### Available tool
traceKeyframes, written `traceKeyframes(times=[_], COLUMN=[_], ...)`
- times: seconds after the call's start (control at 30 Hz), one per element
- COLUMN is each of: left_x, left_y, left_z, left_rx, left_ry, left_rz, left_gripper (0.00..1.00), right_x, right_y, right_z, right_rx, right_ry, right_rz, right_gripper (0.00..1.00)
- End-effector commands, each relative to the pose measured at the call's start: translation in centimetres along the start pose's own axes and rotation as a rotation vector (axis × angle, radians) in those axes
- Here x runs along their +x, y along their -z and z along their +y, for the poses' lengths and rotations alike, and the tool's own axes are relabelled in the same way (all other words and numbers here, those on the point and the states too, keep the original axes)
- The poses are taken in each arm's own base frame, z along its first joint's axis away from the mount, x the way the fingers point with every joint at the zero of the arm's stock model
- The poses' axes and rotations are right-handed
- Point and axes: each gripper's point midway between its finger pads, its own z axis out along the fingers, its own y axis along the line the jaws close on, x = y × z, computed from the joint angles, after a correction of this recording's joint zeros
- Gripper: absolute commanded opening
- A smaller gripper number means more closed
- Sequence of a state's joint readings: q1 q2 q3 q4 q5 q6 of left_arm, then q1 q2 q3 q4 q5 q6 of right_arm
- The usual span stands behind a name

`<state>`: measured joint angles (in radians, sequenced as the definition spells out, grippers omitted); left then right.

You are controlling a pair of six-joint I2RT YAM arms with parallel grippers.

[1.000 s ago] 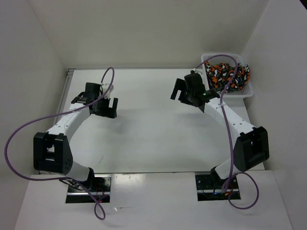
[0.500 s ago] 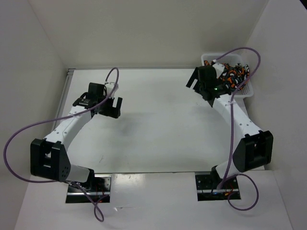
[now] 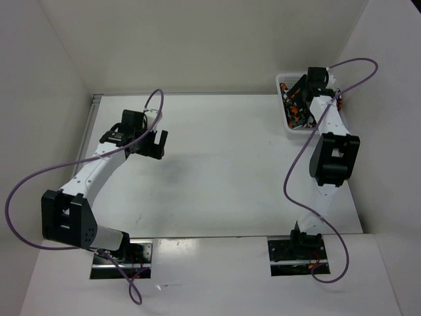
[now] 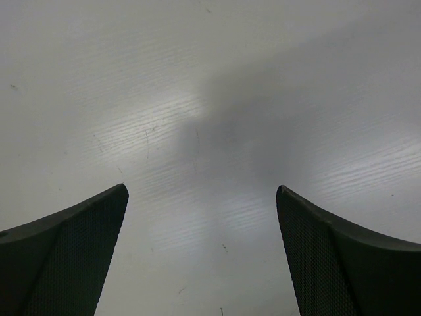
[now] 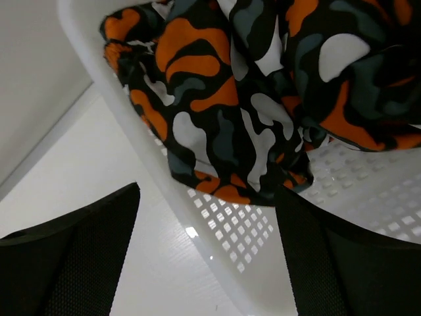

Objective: Fold and stack the shorts
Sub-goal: Grab the shorts from the pile

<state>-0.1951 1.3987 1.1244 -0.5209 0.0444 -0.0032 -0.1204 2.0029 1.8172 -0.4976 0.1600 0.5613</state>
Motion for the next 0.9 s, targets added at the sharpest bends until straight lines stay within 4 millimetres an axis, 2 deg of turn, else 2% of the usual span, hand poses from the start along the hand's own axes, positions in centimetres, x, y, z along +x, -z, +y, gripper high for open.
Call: traceKeyframes(times=[0.0,0.07,0.1,0.17,0.2,0.3,0.33,0.37,0.4,0.47,0.5,0.53,0.57,0.6,0.67,0.73,0.77,0.8,0.83,0.87], left_x=[-2.1,-1.6,-1.8,-2.2,-2.0,-2.6,-2.6,-3.3,-3.3,-4.1,-4.6,-5.1,-5.0,-6.2,-6.6,-8.0,-8.6,-9.0,-10.0,-10.5], left_y=[1.4,1.7,2.0,2.2,2.2,2.8,2.8,3.6,3.7,4.3,4.5,4.7,4.5,5.1,5.1,6.1,6.7,7.0,7.7,8.0], left_z=[0.9,1.3,1.5,1.7,1.7,1.9,2.1,2.1,2.2,2.2,2.0,1.6,1.4,1.2,0.7,0.3,0.3,0.3,0.1,0.1], left_rx=[-0.045,-0.071,-0.085,-0.095,-0.094,-0.109,-0.119,-0.121,-0.130,-0.132,-0.117,-0.093,-0.080,-0.071,-0.042,-0.019,-0.021,-0.022,-0.013,-0.014], left_ry=[-0.004,-0.002,-0.002,-0.003,-0.002,-0.003,-0.003,-0.003,-0.003,-0.003,-0.004,-0.006,-0.006,-0.008,-0.010,-0.015,-0.017,-0.018,-0.021,-0.022], left_rz=[-0.036,-0.009,-0.007,-0.018,-0.009,-0.029,-0.029,-0.059,-0.059,-0.091,-0.106,-0.120,-0.103,-0.133,-0.134,-0.182,-0.203,-0.215,-0.243,-0.257], left_gripper=[1.00,1.00,1.00,1.00,1.00,1.00,1.00,1.00,1.00,1.00,1.00,1.00,1.00,1.00,1.00,1.00,1.00,1.00,1.00,1.00], right_x=[0.1,-0.5,-0.4,-1.1,-1.4,-3.5,-4.3,-5.5,-7.1,-8.3,-9.7,-10.7,-9.7,-10.7,-10.7,-11.0,-10.8,-9.9,-9.9,-9.0], right_y=[-1.7,-2.2,-3.0,-3.3,-3.3,-1.1,-0.1,2.4,4.0,7.1,10.9,13.2,15.1,19.5,24.2,30.1,32.0,34.7,37.1,38.0], right_z=[0.0,0.8,0.3,0.2,0.2,0.3,0.8,1.6,2.0,3.4,5.2,6.7,8.4,9.9,12.1,14.3,15.0,16.4,17.4,18.0], right_rx=[0.007,-0.014,-0.001,0.000,0.005,0.013,0.008,-0.012,-0.026,-0.090,-0.181,-0.272,-0.395,-0.493,-0.642,-0.753,-0.785,-0.844,-0.901,-0.933], right_ry=[-0.012,-0.015,-0.033,-0.069,-0.071,-0.096,-0.096,-0.098,-0.094,-0.063,-0.048,-0.030,0.007,0.028,0.076,0.135,0.159,0.202,0.214,0.235], right_rz=[0.049,0.042,0.048,0.036,0.022,-0.046,-0.082,-0.123,-0.171,-0.212,-0.253,-0.282,-0.242,-0.288,-0.296,-0.350,-0.367,-0.380,-0.396,-0.377], right_gripper=[0.86,0.80,0.74,0.63,0.47,0.21,0.08,0.04,0.00,0.00,0.00,0.00,0.00,0.00,0.00,0.00,0.00,0.01,0.01,0.01])
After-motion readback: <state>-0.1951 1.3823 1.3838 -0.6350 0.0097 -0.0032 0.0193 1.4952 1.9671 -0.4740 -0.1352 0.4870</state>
